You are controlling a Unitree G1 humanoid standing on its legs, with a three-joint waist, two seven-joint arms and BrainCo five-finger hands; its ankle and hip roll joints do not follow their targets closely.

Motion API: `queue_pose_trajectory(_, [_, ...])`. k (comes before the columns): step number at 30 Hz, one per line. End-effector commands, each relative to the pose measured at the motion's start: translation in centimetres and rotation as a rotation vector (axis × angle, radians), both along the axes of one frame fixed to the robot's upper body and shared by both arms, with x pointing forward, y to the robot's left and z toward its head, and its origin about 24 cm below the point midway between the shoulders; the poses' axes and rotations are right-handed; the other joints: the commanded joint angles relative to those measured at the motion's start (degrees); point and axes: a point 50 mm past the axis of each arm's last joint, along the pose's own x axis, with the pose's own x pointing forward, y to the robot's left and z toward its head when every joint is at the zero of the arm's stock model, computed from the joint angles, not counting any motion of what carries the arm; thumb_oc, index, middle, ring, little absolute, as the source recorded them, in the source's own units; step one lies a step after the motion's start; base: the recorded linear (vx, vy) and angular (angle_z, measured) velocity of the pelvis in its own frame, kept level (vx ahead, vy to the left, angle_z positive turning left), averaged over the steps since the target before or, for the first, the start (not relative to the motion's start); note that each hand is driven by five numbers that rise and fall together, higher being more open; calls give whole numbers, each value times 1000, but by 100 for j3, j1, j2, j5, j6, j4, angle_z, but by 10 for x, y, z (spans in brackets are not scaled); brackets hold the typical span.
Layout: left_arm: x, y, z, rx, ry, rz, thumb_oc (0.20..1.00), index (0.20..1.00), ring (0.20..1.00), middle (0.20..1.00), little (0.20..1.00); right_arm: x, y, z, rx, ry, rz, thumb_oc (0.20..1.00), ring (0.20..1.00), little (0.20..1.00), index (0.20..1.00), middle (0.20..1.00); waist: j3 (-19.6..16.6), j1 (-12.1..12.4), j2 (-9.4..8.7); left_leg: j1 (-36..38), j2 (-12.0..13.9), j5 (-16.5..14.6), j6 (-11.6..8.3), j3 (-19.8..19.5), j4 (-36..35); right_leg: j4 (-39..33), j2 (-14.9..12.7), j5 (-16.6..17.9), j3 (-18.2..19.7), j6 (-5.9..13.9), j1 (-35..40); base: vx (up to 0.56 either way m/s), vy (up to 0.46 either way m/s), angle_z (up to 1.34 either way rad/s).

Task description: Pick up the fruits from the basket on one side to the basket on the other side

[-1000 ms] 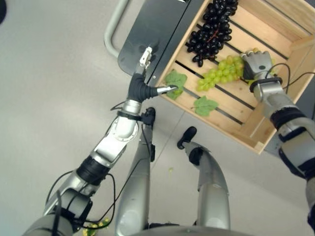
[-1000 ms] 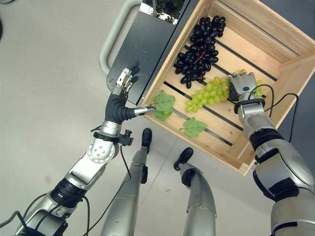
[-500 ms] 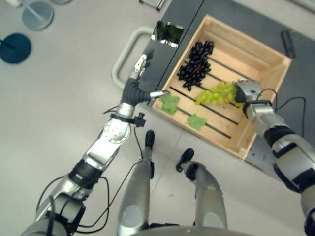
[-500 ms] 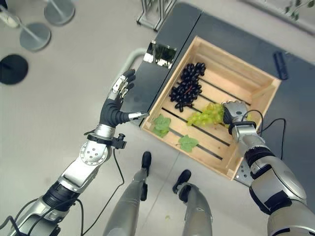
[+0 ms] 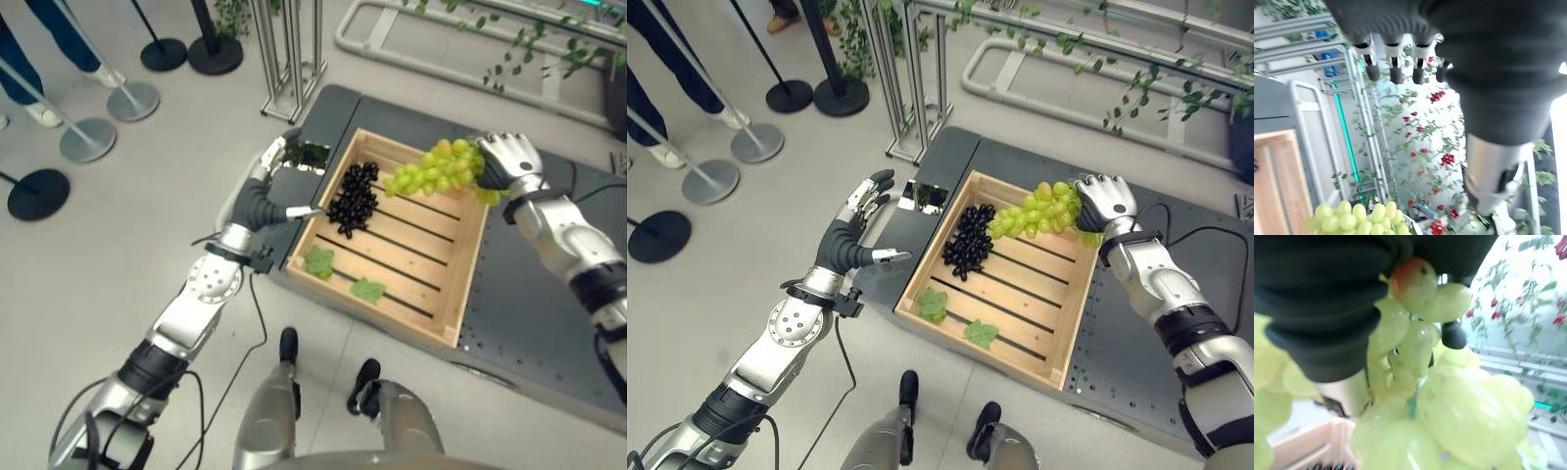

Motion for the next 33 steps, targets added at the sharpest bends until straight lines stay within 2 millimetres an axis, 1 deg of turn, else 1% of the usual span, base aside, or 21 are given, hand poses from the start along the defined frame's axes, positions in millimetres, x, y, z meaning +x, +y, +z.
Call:
queue_pose_trajectory(1, [-9, -4, -2, -74, 3, -73, 1000, 1000, 1000, 1000, 1000, -6, 5, 25, -58, -79, 70, 200, 200, 200, 200, 200, -751, -125, -280, 346, 125, -714, -103, 241, 214, -1108, -147, 668, 16, 754, 588, 127, -7, -14])
queue_pose_trajectory(3, [-7, -3, -3, -21, 14, -94, 1000, 1000, 1000, 1000, 1000, -11, 15, 35, -123, -78, 132, 200, 200, 200, 200, 200, -942, -172, -275, 543, 149, -726, -122, 341, 118, -1221, -95, 669, 75, 772, 737, 96, 0, -13])
queue_pose_trajectory(5, [-6, -1, -1, -1, 26, -110, 1000, 1000, 1000, 1000, 1000, -15, 22, 40, -170, -62, 177, 200, 200, 200, 200, 200, -1110, -197, -274, 663, 152, -722, -135, 396, 58, -1317, -46, 691, 124, 783, 841, 90, -21, -27])
queue_pose_trajectory(6, [-5, -1, 1, 41, 26, -125, 1000, 1000, 1000, 1000, 1000, -16, 25, 41, -189, -47, 198, 200, 200, 200, 200, 200, -1199, -217, -272, 710, 158, -723, -138, 412, 46, -1334, -34, 684, 140, 786, 881, 50, -22, -23])
queue_pose_trajectory(7, [-5, -1, 1, 40, 26, -125, 1000, 1000, 1000, 1000, 1000, -16, 25, 41, -189, -46, 199, 200, 200, 200, 200, 200, -1193, -216, -269, 723, 160, -722, -140, 418, 35, -1343, -30, 687, 145, 786, 889, 62, -19, -11])
queue_pose_trajectory(8, [-3, -1, 7, 85, 23, -155, 1000, 1000, 1000, 1000, 1000, -18, 32, 45, -232, -22, 232, 200, 200, 200, 200, 200, -1324, -245, -258, 807, 171, -726, -151, 452, -4, -1392, -26, 685, 170, 796, 961, 70, -11, -10])
queue_pose_trajectory(9, [-1, -2, 9, 75, 44, -186, 1000, 1000, 1000, 1000, 1000, -20, 36, 47, -238, -9, 253, 200, 200, 200, 200, 200, -1379, -267, -236, 895, 168, -725, -158, 494, -50, -1441, -8, 696, 186, 801, 1028, 81, -18, -12])
queue_pose_trajectory(10, [1, -4, 8, 66, 84, -220, 1000, 1000, 1000, 1000, 1000, -22, 42, 49, -250, -3, 282, 200, 200, 200, 200, 200, -1442, -276, -236, 936, 172, -724, -164, 528, -63, -1463, -5, 696, 191, 806, 1068, 58, -16, -17])
queue_pose_trajectory(13, [8, -12, 13, 109, 96, -253, 1000, 1000, 1000, 1000, 1000, -23, 53, 56, -294, 8, 324, 200, 200, 200, 200, 200, -1560, -296, -222, 1052, 180, -711, -185, 552, -128, -1568, 15, 716, 216, 809, 1181, 40, -23, -14])
queue_pose_trajectory(16, [14, -21, 13, 46, 166, -324, 1000, 1000, 1000, 1000, 1000, -26, 70, 63, -343, 5, 387, 200, 200, 200, 200, 200, -1614, -309, -211, 1132, 185, -704, -200, 590, -156, -1622, 24, 737, 218, 811, 1263, 5, -6, -2])
queue_pose_trajectory(17, [16, -30, 12, 19, 220, -379, 1000, 1000, 1000, 1000, 1000, -26, 79, 65, -367, 5, 420, 200, 200, 200, 200, 200, -1651, -324, -201, 1184, 186, -708, -203, 598, -174, -1662, 29, 748, 218, 810, 1322, 0, 0, 0])
queue_pose_trajectory(18, [16, -30, 12, 17, 219, -379, 1000, 1000, 1000, 1000, 1000, -26, 79, 66, -368, 4, 420, 200, 200, 200, 200, 200, -1640, -325, -194, 1191, 186, -707, -203, 599, -178, -1667, 31, 750, 218, 810, 1330, 0, 0, 0])
queue_pose_trajectory(22, [18, -45, 12, -20, 290, -454, 1000, 1000, 1000, 1000, 1000, -30, 93, 71, -401, -26, 472, 200, 200, 200, 200, 200, -1684, -374, -171, 1253, 189, -694, -215, 619, -230, -1740, 55, 779, 224, 813, 1387, 0, -3, -3])
queue_pose_trajectory(23, [17, -52, 11, -34, 329, -497, 1000, 1000, 1000, 1000, 1000, -32, 99, 75, -431, -45, 491, 200, 200, 200, 200, 200, -1700, -378, -170, 1256, 193, -685, -223, 611, -237, -1767, 54, 796, 213, 816, 1400, -2, -7, -7])
queue_pose_trajectory(24, [17, -52, 12, -35, 328, -497, 1000, 1000, 1000, 1000, 1000, -32, 100, 75, -433, -46, 491, 200, 200, 200, 200, 200, -1696, -382, -164, 1256, 193, -685, -223, 610, -238, -1769, 54, 797, 212, 817, 1401, 4, -6, -5])
queue_pose_trajectory(27, [12, -62, 5, -41, 408, -569, 1000, 1000, 1000, 1000, 1000, -33, 107, 79, -490, -69, 508, 200, 200, 200, 200, 200, -1693, -392, -153, 1268, 192, -677, -228, 605, -249, -1781, 58, 800, 207, 813, 1427, 3, -6, -5])
queue_pose_trajectory(28, [9, -69, 2, -62, 464, -618, 1000, 1000, 1000, 1000, 1000, -35, 112, 83, -547, -97, 519, 200, 200, 200, 200, 200, -1698, -385, -174, 1266, 187, -676, -230, 593, -248, -1778, 58, 803, 198, 816, 1431, 0, 0, 0])
queue_pose_trajectory(29, [9, -69, 2, -65, 462, -618, 1000, 1000, 1000, 1000, 1000, -35, 113, 83, -550, -98, 519, 200, 200, 200, 200, 200, -1692, -388, -162, 1266, 186, -676, -230, 592, -248, -1778, 57, 803, 197, 817, 1431, 0, 0, 0])
queue_pose_trajectory(32, [5, -80, -3, -99, 521, -656, 1000, 1000, 1000, 1000, 1000, -36, 117, 89, -599, -154, 516, 200, 200, 200, 200, 200, -1676, -394, -156, 1273, 184, -685, -227, 569, -248, -1773, 57, 788, 179, 811, 1453, 0, 0, 0])
queue_pose_trajectory(33, [4, -83, -10, -129, 558, -657, 1000, 1000, 1000, 1000, 1000, -37, 118, 93, -612, -197, 513, 200, 200, 200, 200, 200, -1668, -400, -151, 1266, 177, -697, -219, 551, -236, -1768, 50, 784, 177, 810, 1451, 0, 0, 0])
